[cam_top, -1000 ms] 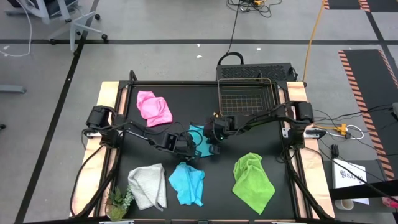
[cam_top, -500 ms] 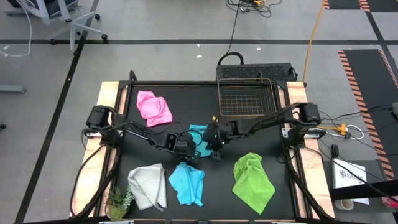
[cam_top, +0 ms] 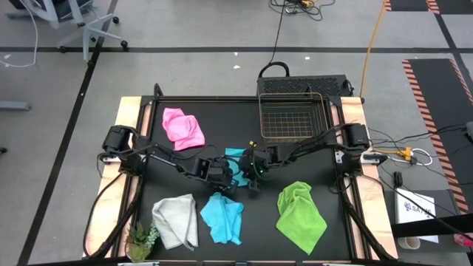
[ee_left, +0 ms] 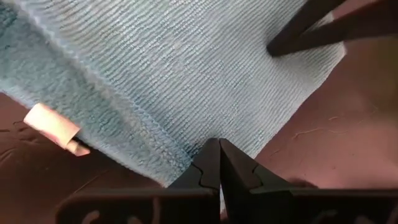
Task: Fold microfiber towels
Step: Fold the top blue towel
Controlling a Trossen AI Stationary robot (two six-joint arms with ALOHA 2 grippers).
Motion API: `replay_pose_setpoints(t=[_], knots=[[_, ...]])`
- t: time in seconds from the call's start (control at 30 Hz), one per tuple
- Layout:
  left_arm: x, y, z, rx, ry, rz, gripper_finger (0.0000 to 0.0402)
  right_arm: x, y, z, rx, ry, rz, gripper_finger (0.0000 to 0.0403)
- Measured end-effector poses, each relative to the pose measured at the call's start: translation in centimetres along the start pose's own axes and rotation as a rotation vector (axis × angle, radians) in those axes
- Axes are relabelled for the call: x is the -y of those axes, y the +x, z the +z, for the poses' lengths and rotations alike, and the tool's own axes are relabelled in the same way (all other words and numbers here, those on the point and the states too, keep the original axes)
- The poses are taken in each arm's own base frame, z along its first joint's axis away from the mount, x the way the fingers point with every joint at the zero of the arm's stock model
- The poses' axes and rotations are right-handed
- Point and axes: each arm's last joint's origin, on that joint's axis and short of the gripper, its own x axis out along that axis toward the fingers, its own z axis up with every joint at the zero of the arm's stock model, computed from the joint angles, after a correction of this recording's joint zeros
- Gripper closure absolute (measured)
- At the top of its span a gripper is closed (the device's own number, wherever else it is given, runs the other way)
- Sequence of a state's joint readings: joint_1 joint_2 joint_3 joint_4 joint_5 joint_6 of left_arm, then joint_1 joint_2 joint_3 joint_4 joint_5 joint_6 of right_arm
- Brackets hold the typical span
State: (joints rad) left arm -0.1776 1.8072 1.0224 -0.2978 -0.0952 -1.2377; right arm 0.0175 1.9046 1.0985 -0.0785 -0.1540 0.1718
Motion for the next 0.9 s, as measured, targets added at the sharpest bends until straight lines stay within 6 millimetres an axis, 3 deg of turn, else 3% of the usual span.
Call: replay_pose_setpoints(t=[0.2,0.37,0.57,0.9], knots=[[0.0,0.0,-0.3,-0.015,0.009,0.000,0.0399,0.1,0.6,-0.3,-0.021,0.006,0.001,0.0403],[-0.8,-0.2,-1.4,-0.125,0.034,0.091,0.0400,0.3,0.6,-0.4,-0.029,0.012,-0.004,0.0403],[-1.7,-0.9,-2.8,-0.205,0.057,0.215,0.0396,0.5,0.7,-0.4,-0.036,0.016,-0.004,0.0403],[-2.3,-2.9,-3.0,-0.211,0.050,0.260,0.0399,0.6,0.6,-0.7,-0.066,0.027,-0.011,0.0403]])
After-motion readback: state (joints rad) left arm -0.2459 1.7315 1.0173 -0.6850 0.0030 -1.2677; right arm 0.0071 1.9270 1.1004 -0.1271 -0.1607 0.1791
